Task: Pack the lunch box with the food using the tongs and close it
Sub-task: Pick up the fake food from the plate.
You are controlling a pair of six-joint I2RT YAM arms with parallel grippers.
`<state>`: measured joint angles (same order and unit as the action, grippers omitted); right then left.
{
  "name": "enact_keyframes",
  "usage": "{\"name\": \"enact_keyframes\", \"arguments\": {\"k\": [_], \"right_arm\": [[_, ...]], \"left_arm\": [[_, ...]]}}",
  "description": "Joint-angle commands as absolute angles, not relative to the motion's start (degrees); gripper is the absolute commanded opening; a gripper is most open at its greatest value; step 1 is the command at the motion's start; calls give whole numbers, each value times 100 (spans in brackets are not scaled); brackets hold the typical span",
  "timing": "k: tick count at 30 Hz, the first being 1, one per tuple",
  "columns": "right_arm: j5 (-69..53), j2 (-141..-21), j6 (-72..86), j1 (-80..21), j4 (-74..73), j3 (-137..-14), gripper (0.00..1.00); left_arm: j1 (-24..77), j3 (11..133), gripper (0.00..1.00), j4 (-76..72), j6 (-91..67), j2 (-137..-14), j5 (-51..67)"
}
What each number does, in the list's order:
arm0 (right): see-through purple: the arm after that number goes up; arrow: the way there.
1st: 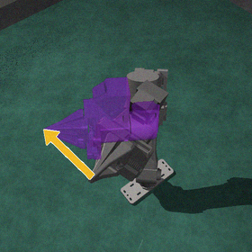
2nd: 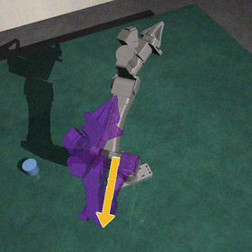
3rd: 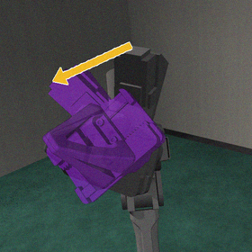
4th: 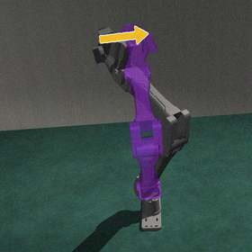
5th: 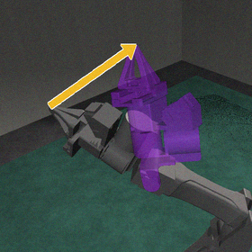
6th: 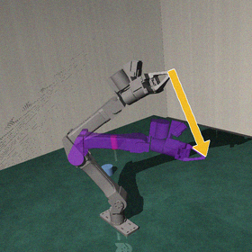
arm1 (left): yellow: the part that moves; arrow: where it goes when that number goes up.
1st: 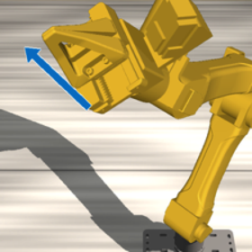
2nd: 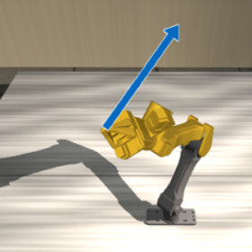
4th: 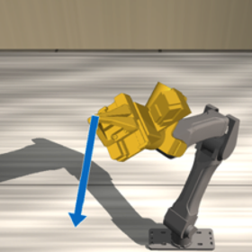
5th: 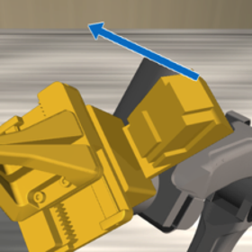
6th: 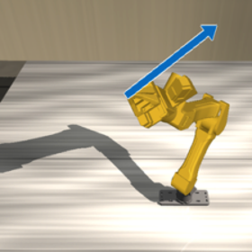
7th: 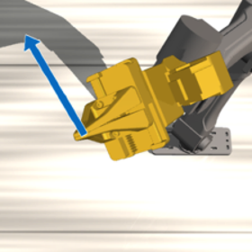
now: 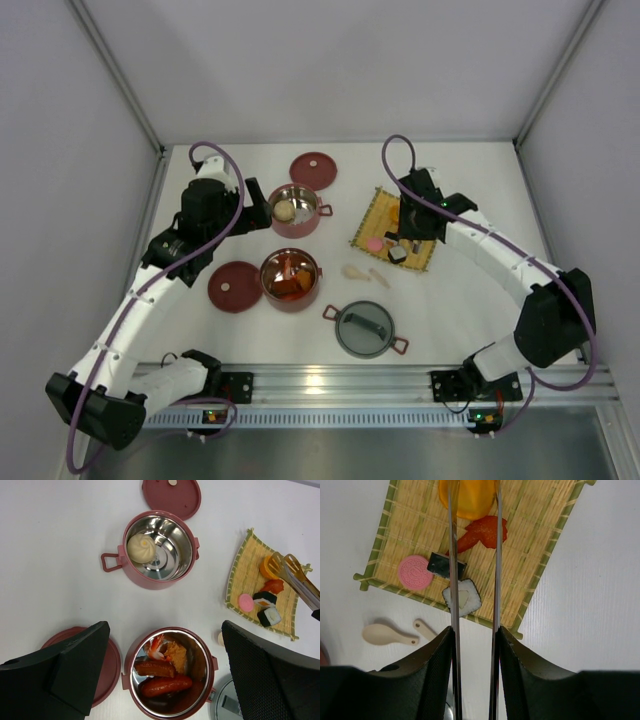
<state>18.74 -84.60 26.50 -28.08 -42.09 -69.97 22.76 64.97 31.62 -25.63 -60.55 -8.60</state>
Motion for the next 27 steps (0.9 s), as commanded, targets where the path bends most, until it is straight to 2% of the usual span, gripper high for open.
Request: {"name": "enact_keyframes", "arguments": {"k": [1, 27], "right_arm": [[1837, -8323, 2628, -2681, -3902, -6961, 38], [1995, -7963, 2619, -2681, -4105, -6777, 39]], "left_arm": [[2294, 6442, 99, 2909, -2584, -6073, -897], [2294, 6407, 99, 2883, -2602, -6100, -861]]}}
